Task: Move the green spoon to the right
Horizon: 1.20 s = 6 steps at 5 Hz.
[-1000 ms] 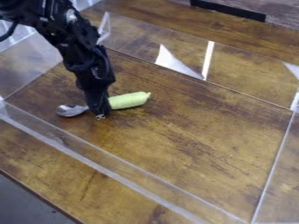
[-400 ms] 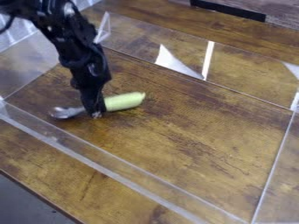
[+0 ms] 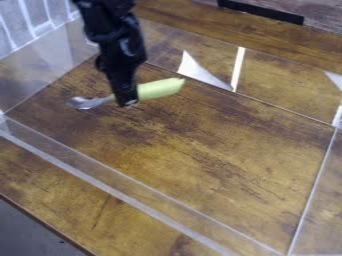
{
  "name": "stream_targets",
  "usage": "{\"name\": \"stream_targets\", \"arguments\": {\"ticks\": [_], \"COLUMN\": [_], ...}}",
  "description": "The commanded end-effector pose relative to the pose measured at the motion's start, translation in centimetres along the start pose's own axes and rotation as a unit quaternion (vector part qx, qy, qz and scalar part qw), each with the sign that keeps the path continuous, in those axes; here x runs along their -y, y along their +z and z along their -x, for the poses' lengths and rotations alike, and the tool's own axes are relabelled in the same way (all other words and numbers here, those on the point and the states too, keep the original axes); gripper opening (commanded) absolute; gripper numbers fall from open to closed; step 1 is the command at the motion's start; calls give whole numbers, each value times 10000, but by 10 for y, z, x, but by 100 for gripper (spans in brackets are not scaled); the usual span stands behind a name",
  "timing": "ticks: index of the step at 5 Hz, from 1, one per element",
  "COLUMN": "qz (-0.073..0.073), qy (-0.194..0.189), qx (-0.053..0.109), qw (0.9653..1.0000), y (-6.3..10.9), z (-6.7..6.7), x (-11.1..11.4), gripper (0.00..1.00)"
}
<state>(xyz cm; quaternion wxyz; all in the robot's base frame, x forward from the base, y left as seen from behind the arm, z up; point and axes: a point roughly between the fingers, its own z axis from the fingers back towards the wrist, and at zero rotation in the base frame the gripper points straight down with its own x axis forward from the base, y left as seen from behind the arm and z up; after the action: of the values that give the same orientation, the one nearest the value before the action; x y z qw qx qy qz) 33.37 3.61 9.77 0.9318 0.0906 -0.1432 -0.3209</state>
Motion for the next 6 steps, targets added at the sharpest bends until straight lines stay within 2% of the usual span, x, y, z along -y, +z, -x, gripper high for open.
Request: {"name": "stream_targets", "arguments": {"ticks": [1,2,3,4,5,6], "qz": [-354,-308,-166,-63,37,67], "qy": [-102,-206,-332,-304,-270,168], "qx": [417,557,709,829,830,785], "qw": [9985,9978,9968,9961,9962,9968], "y": [44,54,51,43,24,7], "z": [-39,-65,-90,-105,-112,-114], "x": [12,38,68,97,108,86], "gripper": [0,0,0,0,0,0]}}
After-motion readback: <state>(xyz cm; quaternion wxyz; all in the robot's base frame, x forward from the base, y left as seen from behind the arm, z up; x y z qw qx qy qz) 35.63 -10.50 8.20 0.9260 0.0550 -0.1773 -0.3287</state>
